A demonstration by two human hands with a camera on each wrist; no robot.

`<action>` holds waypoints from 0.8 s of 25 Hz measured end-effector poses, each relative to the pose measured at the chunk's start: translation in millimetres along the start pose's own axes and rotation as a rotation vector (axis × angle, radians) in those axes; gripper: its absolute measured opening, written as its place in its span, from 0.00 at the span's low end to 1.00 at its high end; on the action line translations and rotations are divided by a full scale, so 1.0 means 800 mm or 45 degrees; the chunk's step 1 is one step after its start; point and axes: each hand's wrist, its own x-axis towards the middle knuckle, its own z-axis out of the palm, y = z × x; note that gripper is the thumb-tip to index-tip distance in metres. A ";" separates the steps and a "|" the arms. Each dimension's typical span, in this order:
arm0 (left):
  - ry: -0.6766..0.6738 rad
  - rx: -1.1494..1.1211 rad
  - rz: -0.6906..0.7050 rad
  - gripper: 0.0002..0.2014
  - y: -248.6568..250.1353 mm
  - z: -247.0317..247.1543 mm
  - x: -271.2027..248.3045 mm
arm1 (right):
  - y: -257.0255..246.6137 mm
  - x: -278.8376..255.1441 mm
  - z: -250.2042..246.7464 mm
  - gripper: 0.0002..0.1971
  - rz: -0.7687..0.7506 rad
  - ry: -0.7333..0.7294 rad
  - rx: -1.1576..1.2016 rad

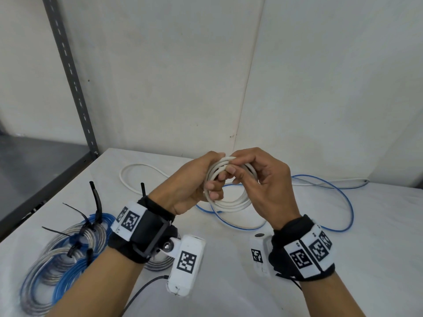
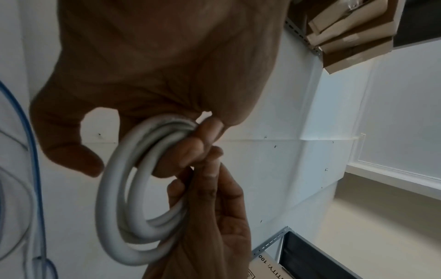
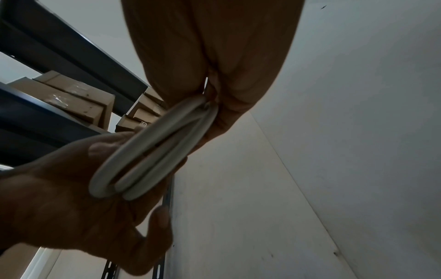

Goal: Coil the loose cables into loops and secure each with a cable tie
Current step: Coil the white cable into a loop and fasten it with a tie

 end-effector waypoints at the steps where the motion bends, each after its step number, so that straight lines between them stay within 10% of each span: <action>1: -0.028 0.019 0.009 0.27 0.001 -0.002 -0.001 | 0.001 0.000 0.000 0.05 0.007 -0.008 0.000; 15: 0.151 -0.001 0.015 0.18 -0.039 0.022 0.026 | -0.016 0.021 -0.052 0.04 0.485 -0.027 -0.047; 20: 0.007 0.087 -0.071 0.18 -0.072 0.060 0.028 | -0.030 -0.031 -0.133 0.10 0.835 -0.482 -0.575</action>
